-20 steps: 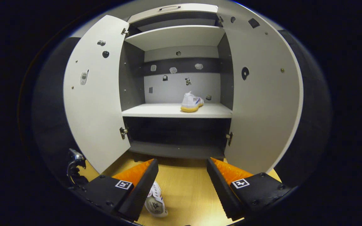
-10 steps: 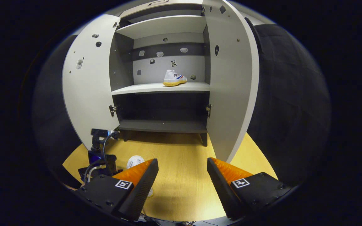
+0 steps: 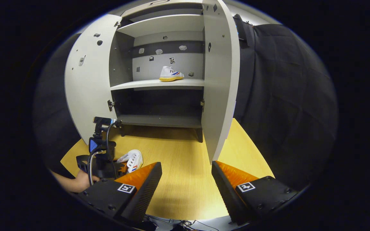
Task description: Grab one shoe with the right hand and put it into the shoe cabinet, grab the other shoe with the left hand and put it into the shoe cabinet; then close the right door with the right hand and the left door with the left hand.
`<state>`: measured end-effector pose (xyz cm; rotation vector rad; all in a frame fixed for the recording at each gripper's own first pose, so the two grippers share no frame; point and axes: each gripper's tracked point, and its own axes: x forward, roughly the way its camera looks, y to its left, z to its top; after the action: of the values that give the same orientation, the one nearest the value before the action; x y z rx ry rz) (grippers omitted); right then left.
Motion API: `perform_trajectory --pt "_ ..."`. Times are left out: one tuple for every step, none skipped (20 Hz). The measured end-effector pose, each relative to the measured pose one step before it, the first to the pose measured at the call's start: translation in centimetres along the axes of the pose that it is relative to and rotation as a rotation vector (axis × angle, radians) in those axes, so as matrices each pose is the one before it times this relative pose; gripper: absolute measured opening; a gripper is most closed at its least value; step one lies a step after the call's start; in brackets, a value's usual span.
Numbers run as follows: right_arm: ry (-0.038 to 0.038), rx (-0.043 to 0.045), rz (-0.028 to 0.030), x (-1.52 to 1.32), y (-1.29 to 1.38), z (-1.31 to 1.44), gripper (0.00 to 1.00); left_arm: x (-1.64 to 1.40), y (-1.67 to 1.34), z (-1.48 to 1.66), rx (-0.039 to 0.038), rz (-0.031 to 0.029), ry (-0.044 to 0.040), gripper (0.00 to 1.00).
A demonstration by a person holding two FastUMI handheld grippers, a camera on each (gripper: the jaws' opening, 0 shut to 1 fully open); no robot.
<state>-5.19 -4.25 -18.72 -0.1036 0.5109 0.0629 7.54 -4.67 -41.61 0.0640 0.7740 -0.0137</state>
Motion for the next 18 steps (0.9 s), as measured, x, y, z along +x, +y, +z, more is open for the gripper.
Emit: perform_trajectory --pt "-0.00493 -0.00131 0.00027 -0.058 0.04 0.179 0.99 -0.024 0.723 -0.019 -0.00414 0.01259 0.00388 0.25" --pt "-0.0077 -0.0046 0.00016 -0.04 0.023 0.247 0.99 -0.082 -0.098 0.314 -0.04163 -0.03155 -0.00501 0.16" --pt "-0.00802 -0.00536 0.00066 -0.187 -0.003 0.226 0.99 -0.092 -0.232 -0.068 -0.02811 -0.02929 0.01141 0.07" --pt "-0.00872 -0.00311 0.00038 -0.115 0.026 0.255 0.99 -0.516 -0.019 0.196 -0.00813 -0.01553 0.00227 0.05" --pt "-0.01028 -0.00002 0.00295 -0.243 0.026 0.272 0.99 -0.818 0.01 0.649 0.01975 0.00473 -0.01548 0.05" --pt "-0.01127 0.00315 0.0045 -0.183 0.078 0.279 0.99 -0.936 -0.046 0.889 0.02346 0.00193 -0.01897 0.05" --pt "-0.00955 0.00309 0.0038 -0.196 0.058 0.301 0.99 -1.413 -0.369 1.466 0.01569 -0.00679 -0.02399 0.05" --pt "-0.01407 0.00093 0.00276 -0.259 -0.044 0.336 0.99 -1.348 -0.343 1.606 0.00477 -0.00893 -0.02101 0.05" --pt "-0.01134 -0.00044 0.00038 -0.18 -0.084 0.314 0.99 -1.292 -0.082 1.726 0.00725 -0.00517 -0.02124 0.05" --pt "-0.01079 -0.00151 -0.00027 -0.221 -0.142 0.296 0.99 -1.279 -0.012 2.189 0.00883 -0.00255 -0.02759 0.05" --pt "-0.00987 -0.0015 -0.00249 -0.199 -0.272 0.304 0.99 -1.201 -0.026 2.499 0.0091 -0.00185 -0.03283 0.05" --pt "-0.00971 0.00062 -0.0022 -0.163 -0.301 0.301 0.99 -0.949 0.008 2.546 0.00648 -0.00083 -0.02986 0.05" --pt "-0.00923 -0.00132 -0.00468 -0.095 -0.363 0.298 0.99 -0.813 0.016 2.406 0.0022 -0.00079 -0.02266 0.05" --pt "-0.00828 0.00041 -0.01183 -0.116 -0.533 0.273 0.99 -0.651 -0.047 2.322 -0.00184 -0.00437 -0.02426 0.05" --pt "-0.01165 0.00375 -0.00722 -0.26 -0.536 0.312 0.99 -0.461 -0.154 2.249 -0.01106 -0.0081 -0.02305 0.05" --pt "-0.01473 -0.00063 -0.00797 -0.117 -0.571 0.408 0.99 -0.302 -0.302 2.188 -0.01606 -0.0129 -0.02246 0.05" --pt "-0.01356 -0.00601 -0.01217 -0.057 -0.829 0.344 0.99 -0.128 -0.302 2.046 -0.01392 -0.01193 -0.0193 0.05" --pt "-0.01636 -0.00572 -0.01012 -0.127 -0.806 0.515 0.99 0.212 -0.255 2.078 -0.00284 -0.00778 -0.01561 0.05"
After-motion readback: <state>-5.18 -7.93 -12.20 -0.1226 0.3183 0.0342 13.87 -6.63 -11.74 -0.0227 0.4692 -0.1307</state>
